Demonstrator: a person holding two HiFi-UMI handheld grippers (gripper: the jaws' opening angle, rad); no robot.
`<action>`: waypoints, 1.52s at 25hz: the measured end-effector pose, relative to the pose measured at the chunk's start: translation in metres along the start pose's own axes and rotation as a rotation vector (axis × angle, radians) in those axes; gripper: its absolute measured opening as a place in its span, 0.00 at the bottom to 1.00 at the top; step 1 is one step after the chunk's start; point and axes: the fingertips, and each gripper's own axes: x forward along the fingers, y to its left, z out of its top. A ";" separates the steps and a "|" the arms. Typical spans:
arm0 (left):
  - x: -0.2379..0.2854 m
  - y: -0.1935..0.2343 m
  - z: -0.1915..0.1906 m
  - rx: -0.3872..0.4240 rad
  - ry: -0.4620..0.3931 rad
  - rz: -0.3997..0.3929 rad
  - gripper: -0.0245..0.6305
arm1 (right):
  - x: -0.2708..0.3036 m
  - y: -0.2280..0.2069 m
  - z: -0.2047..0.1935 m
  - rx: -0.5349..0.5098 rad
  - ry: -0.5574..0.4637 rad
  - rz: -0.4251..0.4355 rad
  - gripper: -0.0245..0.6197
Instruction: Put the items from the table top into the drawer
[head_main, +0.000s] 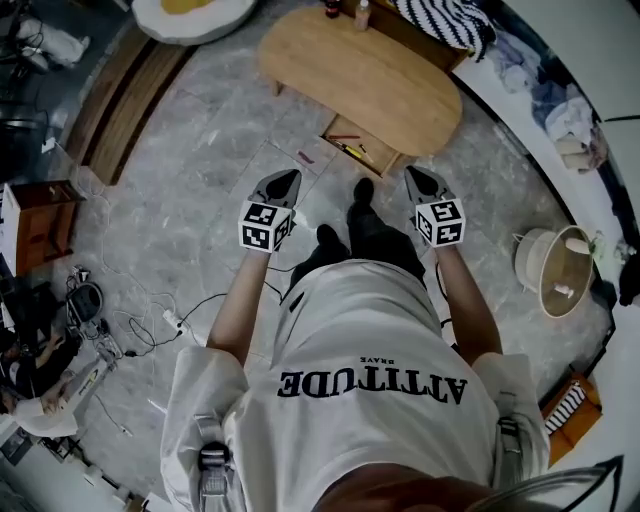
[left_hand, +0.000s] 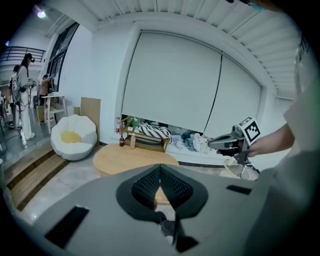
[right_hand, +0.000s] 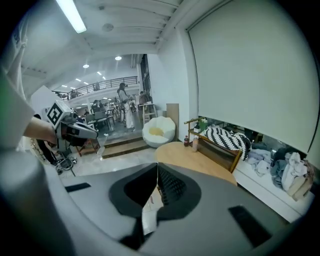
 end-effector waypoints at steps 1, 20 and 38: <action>-0.005 -0.002 0.001 0.006 -0.006 -0.002 0.07 | -0.008 0.004 0.000 0.007 -0.001 -0.002 0.07; -0.020 -0.047 0.052 0.046 -0.146 0.111 0.07 | -0.081 -0.057 0.044 -0.049 -0.119 -0.029 0.07; -0.009 -0.048 0.078 0.037 -0.181 0.160 0.07 | -0.078 -0.077 0.064 -0.102 -0.148 0.020 0.07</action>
